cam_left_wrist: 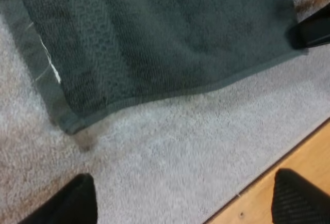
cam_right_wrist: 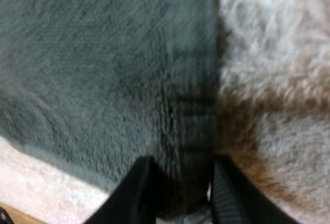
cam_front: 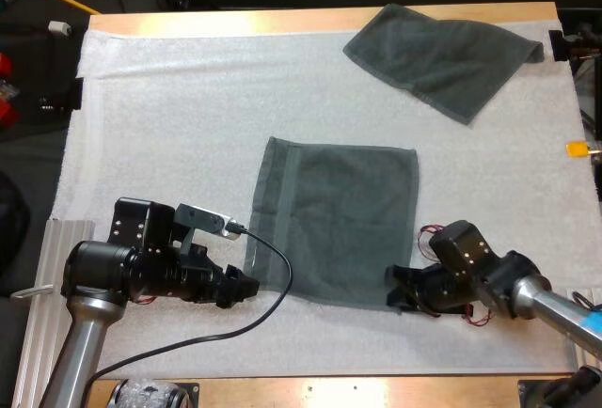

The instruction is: Pick towel from pile, fold and stack

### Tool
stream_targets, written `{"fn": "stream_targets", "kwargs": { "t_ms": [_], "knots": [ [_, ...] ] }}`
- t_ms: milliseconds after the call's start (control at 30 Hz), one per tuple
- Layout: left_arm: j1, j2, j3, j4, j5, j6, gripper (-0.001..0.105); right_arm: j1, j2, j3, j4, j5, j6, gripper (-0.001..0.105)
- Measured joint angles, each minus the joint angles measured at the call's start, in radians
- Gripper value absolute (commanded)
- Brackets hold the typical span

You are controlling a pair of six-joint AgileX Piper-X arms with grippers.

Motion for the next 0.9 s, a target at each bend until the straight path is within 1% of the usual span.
{"fn": "stream_targets", "kwargs": {
  "t_ms": [67, 100, 233, 333, 500, 600, 700, 800, 900],
  "knots": [
    [0.0, 0.0, 0.0, -0.02, 0.0, 0.0, 0.067, 0.0, -0.028, 0.0, 0.0, 0.003, 0.0, 0.002],
    [0.0, 0.0, 0.001, -0.031, 0.0, 0.0, 0.067, 0.0, -0.039, 0.0, 0.0, 0.002, 0.0, 0.0],
    [0.0, 0.0, 0.003, -0.094, 0.0, 0.0, 0.067, 0.0, -0.067, 0.002, 0.0, 0.002, 0.0, 0.0],
    [0.0, 0.002, 0.012, -0.117, 0.0, -0.008, 0.067, 0.0, -0.071, 0.001, 0.0, 0.002, 0.0, 0.0],
    [0.0, 0.026, 0.081, -0.16, 0.0, -0.009, 0.067, 0.0, -0.071, 0.001, 0.0, 0.002, 0.0, 0.0],
    [0.0, 0.069, 0.129, -0.181, 0.0, -0.03, 0.067, 0.0, -0.071, 0.001, 0.001, 0.002, 0.0, 0.0],
    [0.0, 0.119, 0.16, -0.211, 0.0, -0.038, 0.067, 0.0, -0.071, 0.001, 0.011, 0.002, 0.0, 0.0],
    [0.0, 0.176, 0.166, -0.249, 0.0, -0.042, 0.067, 0.0, -0.071, 0.001, 0.014, 0.002, 0.0, 0.0],
    [0.0, 0.237, 0.166, -0.3, 0.0, -0.069, 0.067, 0.0, -0.071, 0.001, 0.014, 0.002, 0.0, 0.0]
  ]
}}
